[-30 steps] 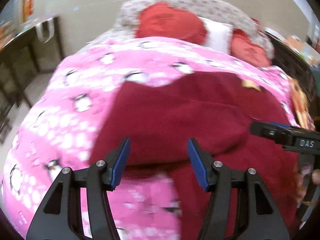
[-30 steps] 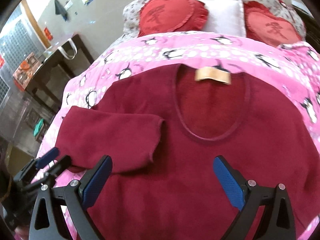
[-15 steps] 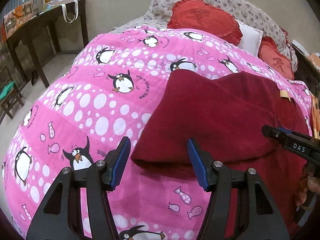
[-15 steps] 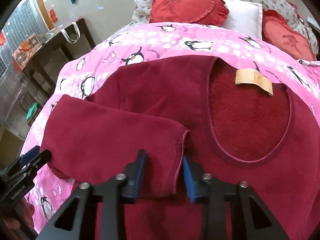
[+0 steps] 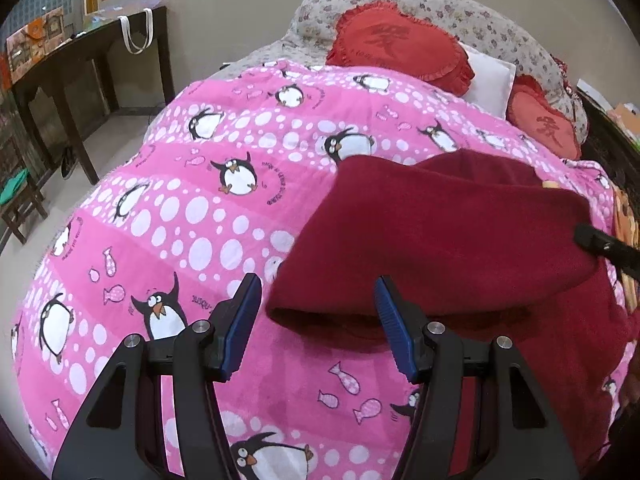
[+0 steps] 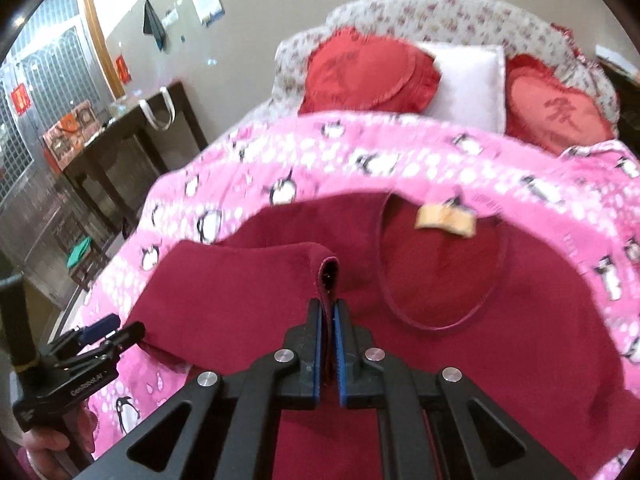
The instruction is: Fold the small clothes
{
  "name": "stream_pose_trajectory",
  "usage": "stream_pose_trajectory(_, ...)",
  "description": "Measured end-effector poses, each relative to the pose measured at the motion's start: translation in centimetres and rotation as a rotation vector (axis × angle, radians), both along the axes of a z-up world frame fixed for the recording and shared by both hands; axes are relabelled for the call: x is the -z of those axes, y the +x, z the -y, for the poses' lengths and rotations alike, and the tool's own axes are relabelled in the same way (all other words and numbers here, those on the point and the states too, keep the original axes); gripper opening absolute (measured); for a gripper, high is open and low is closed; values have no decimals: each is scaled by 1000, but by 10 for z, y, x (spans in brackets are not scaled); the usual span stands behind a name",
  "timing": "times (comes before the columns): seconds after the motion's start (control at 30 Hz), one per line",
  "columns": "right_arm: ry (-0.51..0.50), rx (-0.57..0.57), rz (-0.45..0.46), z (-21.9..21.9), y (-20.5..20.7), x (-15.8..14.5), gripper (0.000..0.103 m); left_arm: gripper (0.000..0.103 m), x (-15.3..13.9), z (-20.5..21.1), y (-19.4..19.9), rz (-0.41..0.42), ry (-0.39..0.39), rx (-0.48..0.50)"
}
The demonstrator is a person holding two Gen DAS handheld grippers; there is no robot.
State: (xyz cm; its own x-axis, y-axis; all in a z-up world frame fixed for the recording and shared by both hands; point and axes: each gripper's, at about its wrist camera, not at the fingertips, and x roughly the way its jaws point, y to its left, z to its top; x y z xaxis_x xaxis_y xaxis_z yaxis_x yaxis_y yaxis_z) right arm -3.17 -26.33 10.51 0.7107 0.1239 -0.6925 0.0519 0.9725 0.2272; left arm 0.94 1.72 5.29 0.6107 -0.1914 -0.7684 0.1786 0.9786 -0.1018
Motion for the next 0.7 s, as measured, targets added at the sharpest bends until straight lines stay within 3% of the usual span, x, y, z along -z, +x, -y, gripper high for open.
stream_pose_trajectory(0.2,-21,83,33,30,-22,-18,5,59,-4,-1,-3,-1,-19,-11)
stream_pose_trajectory(0.47,13,210,-9,85,-53,-12,5,59,2,17,-10,-11,8,29)
stream_pose_trajectory(0.7,-14,296,-67,114,-67,3,5,59,10,34,-10,-30,23,52)
